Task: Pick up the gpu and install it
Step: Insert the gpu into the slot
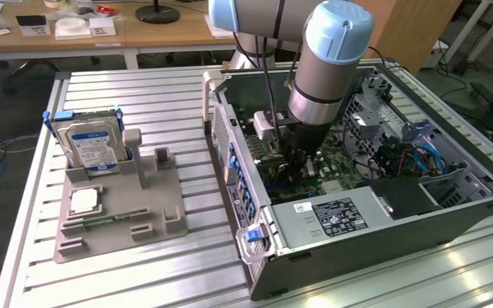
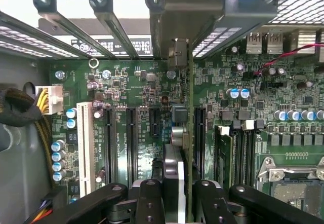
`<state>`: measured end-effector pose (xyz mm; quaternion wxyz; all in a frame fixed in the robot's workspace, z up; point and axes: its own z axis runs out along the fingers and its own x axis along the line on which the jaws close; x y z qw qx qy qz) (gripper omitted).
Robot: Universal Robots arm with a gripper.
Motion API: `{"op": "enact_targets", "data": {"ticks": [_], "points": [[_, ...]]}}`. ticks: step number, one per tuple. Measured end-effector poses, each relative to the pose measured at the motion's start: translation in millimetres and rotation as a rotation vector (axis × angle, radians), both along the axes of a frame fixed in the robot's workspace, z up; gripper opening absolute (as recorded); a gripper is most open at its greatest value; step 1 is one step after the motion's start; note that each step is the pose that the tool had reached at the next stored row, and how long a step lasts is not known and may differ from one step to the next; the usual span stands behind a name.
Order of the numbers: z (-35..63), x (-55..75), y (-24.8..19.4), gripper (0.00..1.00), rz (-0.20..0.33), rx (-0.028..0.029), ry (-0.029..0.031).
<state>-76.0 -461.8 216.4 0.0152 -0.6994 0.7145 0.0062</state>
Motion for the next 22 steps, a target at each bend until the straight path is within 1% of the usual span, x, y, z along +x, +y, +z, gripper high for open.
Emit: {"op": "enact_targets", "data": {"ticks": [6,8,10,22], "points": [[-0.5,0.0,0.0,0.28,0.000,0.0005,-0.0001],[1.9,0.2,0.4,0.28,0.000,0.0034,-0.0016],[4.3,0.1,0.1,0.28,0.000,0.0006,-0.0003],[3.9,0.0,-1.1,0.28,-0.003,-0.0001,-0.0002]]}}
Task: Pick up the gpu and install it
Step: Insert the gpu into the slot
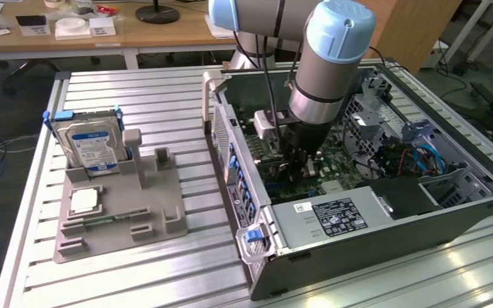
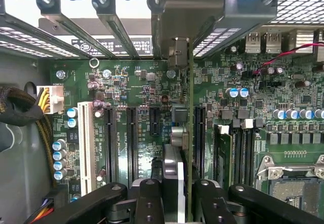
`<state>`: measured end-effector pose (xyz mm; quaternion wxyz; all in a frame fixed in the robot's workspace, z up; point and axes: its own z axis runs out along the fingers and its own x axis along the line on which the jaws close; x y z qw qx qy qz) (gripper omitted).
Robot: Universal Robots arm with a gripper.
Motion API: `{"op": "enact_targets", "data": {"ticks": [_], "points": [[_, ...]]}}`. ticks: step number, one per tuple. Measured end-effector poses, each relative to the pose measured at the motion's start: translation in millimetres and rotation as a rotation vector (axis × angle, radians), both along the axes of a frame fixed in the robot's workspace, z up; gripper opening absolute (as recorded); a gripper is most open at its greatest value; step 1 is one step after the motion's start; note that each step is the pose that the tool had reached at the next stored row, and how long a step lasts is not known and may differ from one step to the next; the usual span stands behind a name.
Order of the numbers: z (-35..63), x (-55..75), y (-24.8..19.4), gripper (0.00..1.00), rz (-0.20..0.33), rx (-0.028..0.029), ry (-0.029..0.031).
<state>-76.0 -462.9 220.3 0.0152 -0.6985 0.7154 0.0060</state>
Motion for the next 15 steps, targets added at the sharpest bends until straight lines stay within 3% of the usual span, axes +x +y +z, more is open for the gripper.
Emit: {"op": "enact_targets", "data": {"ticks": [15], "points": [[-5.9,0.0,0.0,0.28,0.000,-0.0002,0.0009]]}}
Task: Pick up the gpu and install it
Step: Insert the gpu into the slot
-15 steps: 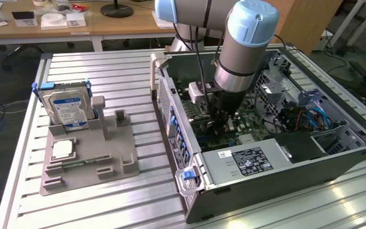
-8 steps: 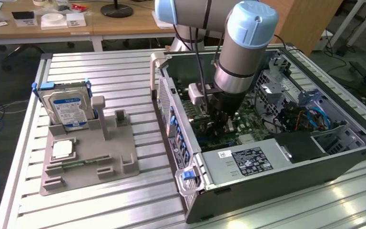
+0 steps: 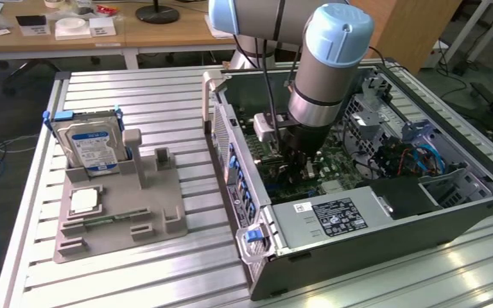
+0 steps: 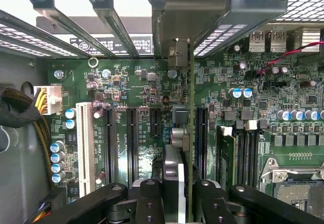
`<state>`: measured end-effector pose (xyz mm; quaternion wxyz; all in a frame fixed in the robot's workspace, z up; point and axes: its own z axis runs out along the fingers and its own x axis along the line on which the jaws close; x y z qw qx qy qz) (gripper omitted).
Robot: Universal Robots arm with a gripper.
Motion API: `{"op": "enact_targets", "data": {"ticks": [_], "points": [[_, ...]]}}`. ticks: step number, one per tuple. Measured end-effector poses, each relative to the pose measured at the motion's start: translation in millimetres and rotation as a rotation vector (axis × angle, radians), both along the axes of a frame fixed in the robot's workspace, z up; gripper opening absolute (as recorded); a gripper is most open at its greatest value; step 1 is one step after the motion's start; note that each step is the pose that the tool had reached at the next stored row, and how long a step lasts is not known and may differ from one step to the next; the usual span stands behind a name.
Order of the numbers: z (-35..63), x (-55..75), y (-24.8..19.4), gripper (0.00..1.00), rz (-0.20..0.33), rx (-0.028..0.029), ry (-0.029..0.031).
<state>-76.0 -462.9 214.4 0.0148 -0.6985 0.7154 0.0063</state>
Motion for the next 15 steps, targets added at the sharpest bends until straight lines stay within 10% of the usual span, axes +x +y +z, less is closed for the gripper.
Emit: {"op": "enact_targets", "data": {"ticks": [15], "points": [[-3.6,0.0,0.0,0.28,0.000,0.0005,-0.0001]]}}
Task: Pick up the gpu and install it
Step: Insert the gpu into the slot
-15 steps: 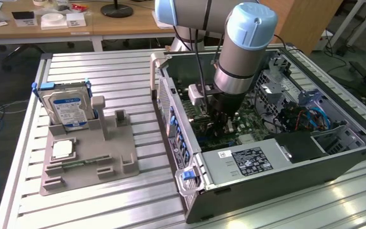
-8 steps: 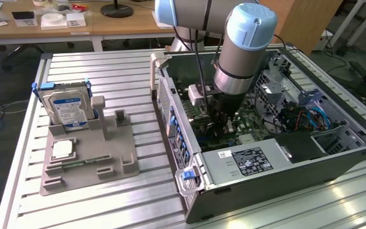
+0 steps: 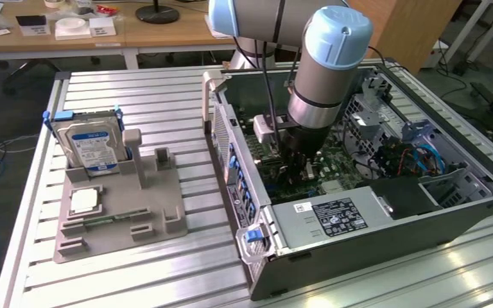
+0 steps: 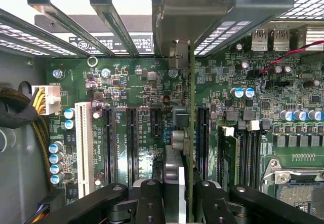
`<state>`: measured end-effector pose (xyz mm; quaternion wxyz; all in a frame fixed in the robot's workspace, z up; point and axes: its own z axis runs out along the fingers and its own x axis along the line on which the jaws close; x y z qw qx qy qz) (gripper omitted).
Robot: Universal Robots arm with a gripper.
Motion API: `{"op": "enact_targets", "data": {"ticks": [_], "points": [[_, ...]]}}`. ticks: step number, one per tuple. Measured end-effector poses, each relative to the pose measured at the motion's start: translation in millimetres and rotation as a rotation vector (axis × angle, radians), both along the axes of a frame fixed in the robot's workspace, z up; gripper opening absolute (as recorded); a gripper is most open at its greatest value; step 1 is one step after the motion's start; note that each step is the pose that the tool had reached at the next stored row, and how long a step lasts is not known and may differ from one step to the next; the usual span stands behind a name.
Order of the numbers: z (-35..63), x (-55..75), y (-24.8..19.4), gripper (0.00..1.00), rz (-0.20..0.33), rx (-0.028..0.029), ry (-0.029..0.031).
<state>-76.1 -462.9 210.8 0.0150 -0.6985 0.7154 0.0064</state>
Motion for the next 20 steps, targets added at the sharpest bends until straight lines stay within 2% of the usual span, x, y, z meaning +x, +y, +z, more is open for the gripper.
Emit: {"op": "enact_targets", "data": {"ticks": [15,16,17,18,20], "points": [[-0.5,-0.2,0.2,0.29,0.000,0.0013,-0.0006],[-0.1,-0.1,0.1,0.35,0.000,0.0004,-0.0001],[-0.1,0.0,0.1,0.35,0.000,0.0003,-0.0001],[0.5,0.0,0.0,0.42,0.000,-0.0001,-0.0002],[4.1,0.0,0.1,0.42,0.000,0.0000,-0.0026]]}}
